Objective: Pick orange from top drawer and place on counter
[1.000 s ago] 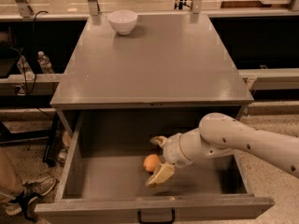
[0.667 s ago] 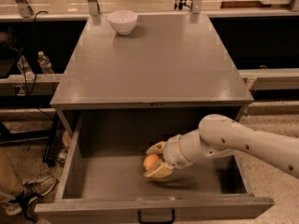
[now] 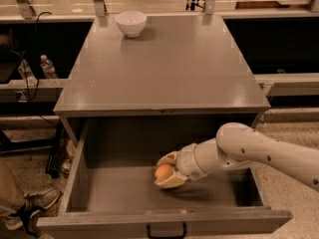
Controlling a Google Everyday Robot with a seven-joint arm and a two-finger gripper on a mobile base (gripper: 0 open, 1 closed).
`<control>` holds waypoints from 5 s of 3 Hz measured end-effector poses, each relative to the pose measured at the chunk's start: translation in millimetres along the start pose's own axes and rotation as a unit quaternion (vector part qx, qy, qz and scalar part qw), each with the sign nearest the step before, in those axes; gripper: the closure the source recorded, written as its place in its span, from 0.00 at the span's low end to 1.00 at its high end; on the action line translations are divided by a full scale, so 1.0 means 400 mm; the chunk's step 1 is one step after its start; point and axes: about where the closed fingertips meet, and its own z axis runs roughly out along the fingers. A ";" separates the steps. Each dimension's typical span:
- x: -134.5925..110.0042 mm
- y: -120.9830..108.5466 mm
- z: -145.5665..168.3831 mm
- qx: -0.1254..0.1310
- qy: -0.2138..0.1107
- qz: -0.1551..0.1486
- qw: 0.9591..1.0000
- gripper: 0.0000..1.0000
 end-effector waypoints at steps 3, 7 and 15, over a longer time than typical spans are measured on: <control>-0.081 -0.030 -0.139 0.023 -0.069 -0.021 0.997 1.00; -0.253 -0.010 -0.328 0.039 -0.093 -0.081 0.992 1.00; -0.515 -0.539 -0.256 0.157 -0.111 -0.024 0.981 1.00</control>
Offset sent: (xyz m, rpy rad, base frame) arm 0.0102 -0.0198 0.0513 0.1382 -0.0565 -0.0152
